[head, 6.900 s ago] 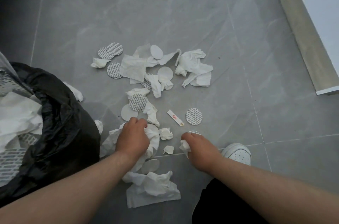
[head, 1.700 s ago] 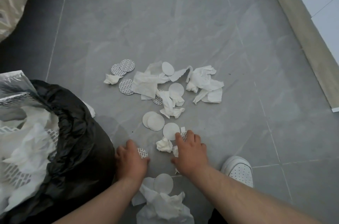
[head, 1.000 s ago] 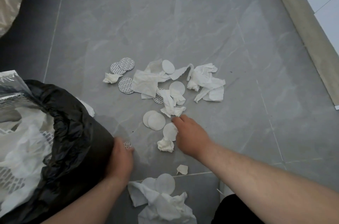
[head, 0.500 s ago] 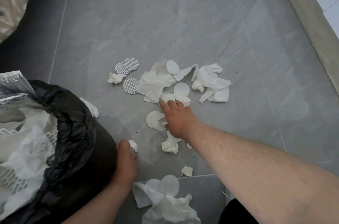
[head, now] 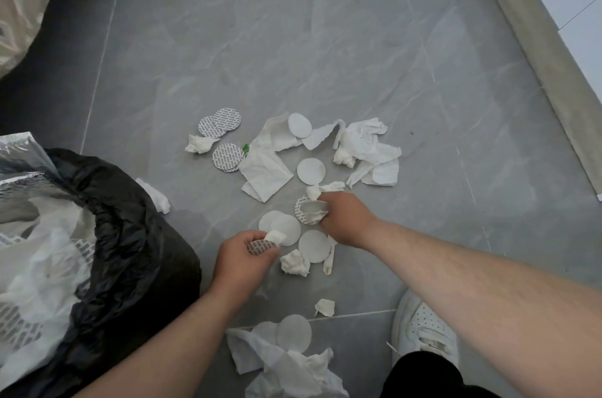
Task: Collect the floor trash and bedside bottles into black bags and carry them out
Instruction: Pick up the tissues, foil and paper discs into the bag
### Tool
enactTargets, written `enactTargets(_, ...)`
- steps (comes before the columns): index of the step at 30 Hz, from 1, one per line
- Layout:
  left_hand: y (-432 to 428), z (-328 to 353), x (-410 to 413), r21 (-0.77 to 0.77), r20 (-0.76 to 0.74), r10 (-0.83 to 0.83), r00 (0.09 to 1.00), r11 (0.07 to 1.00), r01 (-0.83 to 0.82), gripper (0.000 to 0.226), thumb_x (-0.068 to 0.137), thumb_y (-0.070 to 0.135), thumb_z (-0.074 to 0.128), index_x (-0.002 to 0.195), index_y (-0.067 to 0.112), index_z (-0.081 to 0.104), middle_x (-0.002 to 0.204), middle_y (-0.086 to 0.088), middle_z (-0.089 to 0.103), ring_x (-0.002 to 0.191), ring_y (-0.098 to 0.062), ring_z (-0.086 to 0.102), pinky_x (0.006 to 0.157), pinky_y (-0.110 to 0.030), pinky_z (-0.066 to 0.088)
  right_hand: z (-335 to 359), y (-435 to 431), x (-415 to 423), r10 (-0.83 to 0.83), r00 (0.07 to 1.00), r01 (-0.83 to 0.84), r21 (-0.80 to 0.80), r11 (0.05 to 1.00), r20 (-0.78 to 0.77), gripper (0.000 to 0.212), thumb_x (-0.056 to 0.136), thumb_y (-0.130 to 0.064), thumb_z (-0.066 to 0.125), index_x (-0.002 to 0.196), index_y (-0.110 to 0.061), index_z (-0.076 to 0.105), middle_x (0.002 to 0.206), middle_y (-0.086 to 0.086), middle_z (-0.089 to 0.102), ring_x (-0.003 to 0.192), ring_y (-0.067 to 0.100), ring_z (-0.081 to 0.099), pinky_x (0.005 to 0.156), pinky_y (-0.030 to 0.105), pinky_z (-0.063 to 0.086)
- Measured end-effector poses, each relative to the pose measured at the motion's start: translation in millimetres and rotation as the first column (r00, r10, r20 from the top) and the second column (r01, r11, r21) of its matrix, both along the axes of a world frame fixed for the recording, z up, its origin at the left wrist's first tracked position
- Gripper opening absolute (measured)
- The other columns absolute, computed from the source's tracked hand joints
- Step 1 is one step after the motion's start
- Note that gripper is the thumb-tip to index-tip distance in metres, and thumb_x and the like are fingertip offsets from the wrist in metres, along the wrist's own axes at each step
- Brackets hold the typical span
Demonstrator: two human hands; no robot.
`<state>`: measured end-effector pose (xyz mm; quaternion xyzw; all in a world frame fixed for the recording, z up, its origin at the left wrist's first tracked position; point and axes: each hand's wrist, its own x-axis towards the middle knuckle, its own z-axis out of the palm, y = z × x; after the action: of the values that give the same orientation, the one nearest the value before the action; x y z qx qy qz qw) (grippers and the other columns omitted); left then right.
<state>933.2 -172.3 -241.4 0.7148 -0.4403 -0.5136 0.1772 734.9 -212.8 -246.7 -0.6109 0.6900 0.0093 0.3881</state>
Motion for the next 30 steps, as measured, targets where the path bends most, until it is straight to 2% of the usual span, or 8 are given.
enactTargets(3, -18.0, 33.9, -17.7, 0.022, -0.193, 0.068, 0.979, 0.998, -0.065, 0.021, 0.075, 0.006, 0.076, 0.087, 0.019, 0.066, 0.077, 0.001, 0.068, 0.068, -0.012, 0.064, 0.063, -0.022, 0.053, 41.3, -7.8, -12.1, -0.113, 0.989, 0.114, -0.002, 0.993, 0.094, 0.012, 0.08, -0.015, 0.058, 0.074, -0.005, 0.06, 0.074, 0.009, 0.063, 0.068, 0.021, 0.057, 0.056, 0.026, 0.04)
enactTargets(6, -44.2, 86.1, -28.4, -0.008, -0.301, -0.039, 0.953, 0.999, 0.038, 0.02, 0.076, 0.006, 0.076, 0.09, 0.015, 0.066, 0.079, -0.003, 0.068, 0.069, -0.012, 0.064, 0.062, -0.02, 0.054, 97.5, -15.0, -22.3, -0.225, 0.952, 0.232, -0.014, 0.973, 0.207, 0.001, 0.077, -0.008, 0.062, 0.078, -0.008, 0.062, 0.069, 0.004, 0.062, 0.058, 0.015, 0.056, 0.046, 0.016, 0.041)
enactTargets(9, -72.8, 149.8, -22.4, -0.097, -0.285, -0.17, 0.943, 0.984, 0.148, 0.016, 0.077, 0.011, 0.076, 0.086, 0.016, 0.064, 0.081, -0.007, 0.069, 0.072, -0.015, 0.065, 0.067, -0.026, 0.057, 153.4, -21.1, -17.1, -0.244, 0.937, 0.268, -0.067, 0.961, 0.251, 0.005, 0.076, -0.005, 0.061, 0.077, -0.009, 0.064, 0.065, 0.002, 0.063, 0.051, 0.013, 0.059, 0.046, 0.019, 0.043)
enactTargets(14, -94.4, 233.9, 33.1, -0.191, -0.274, -0.169, 0.947, 0.974, 0.119, 0.018, 0.076, 0.014, 0.076, 0.089, 0.009, 0.065, 0.079, -0.011, 0.068, 0.07, -0.019, 0.065, 0.069, -0.032, 0.055, 226.9, -18.2, 36.9, -0.197, 0.896, 0.265, -0.124, 0.956, 0.399, 0.012, 0.076, 0.0, 0.063, 0.075, -0.013, 0.065, 0.065, 0.001, 0.061, 0.051, 0.009, 0.054, 0.044, 0.014, 0.042)
enactTargets(20, -47.2, 255.9, 148.0, -0.15, -0.339, -0.003, 0.941, 0.987, -0.051, 0.018, 0.083, 0.009, 0.067, 0.095, -0.004, 0.062, 0.074, -0.013, 0.062, 0.067, -0.021, 0.06, 0.067, -0.033, 0.049, 247.0, -6.4, 123.6, -0.211, 0.801, 0.261, -0.01, 0.965, 0.56, 0.016, 0.074, -0.005, 0.073, 0.084, -0.016, 0.066, 0.083, 0.006, 0.072, 0.081, 0.024, 0.069, 0.077, 0.039, 0.055)
enactTargets(22, -28.2, 243.6, 188.5, -0.157, -0.307, 0.079, 0.948, 0.979, -0.132, 0.013, 0.085, 0.008, 0.065, 0.096, 0.0, 0.065, 0.083, -0.02, 0.066, 0.073, -0.023, 0.063, 0.074, -0.037, 0.053, 245.5, -1.6, 146.7, -0.197, 0.793, 0.223, 0.026, 0.974, 0.577, 0.022, 0.074, -0.007, 0.074, 0.093, -0.015, 0.067, 0.087, 0.006, 0.073, 0.084, 0.024, 0.069, 0.079, 0.039, 0.055)
enactTargets(26, -4.4, 196.1, 247.7, -0.16, -0.093, 0.201, 0.975, 0.964, -0.214, 0.015, 0.083, 0.009, 0.069, 0.092, 0.021, 0.067, 0.094, -0.012, 0.072, 0.085, -0.024, 0.067, 0.088, -0.045, 0.053, 240.0, 7.4, 181.8, -0.195, 0.755, 0.133, 0.146, 0.98, 0.626, 0.016, 0.08, 0.003, 0.067, 0.092, -0.008, 0.066, 0.071, 0.004, 0.067, 0.064, 0.014, 0.063, 0.057, 0.027, 0.049)
enactTargets(30, 7.4, 150.6, 260.0, -0.166, 0.174, 0.138, 0.975, 0.98, -0.109, 0.031, 0.084, 0.013, 0.065, 0.113, 0.022, 0.057, 0.112, 0.002, 0.057, 0.108, -0.018, 0.056, 0.087, -0.027, 0.042, 230.9, 7.8, 210.5, -0.295, 0.71, 0.145, 0.278, 0.95, 0.639, 0.022, 0.079, 0.011, 0.062, 0.095, -0.004, 0.064, 0.079, 0.015, 0.064, 0.069, 0.025, 0.06, 0.062, 0.036, 0.05)
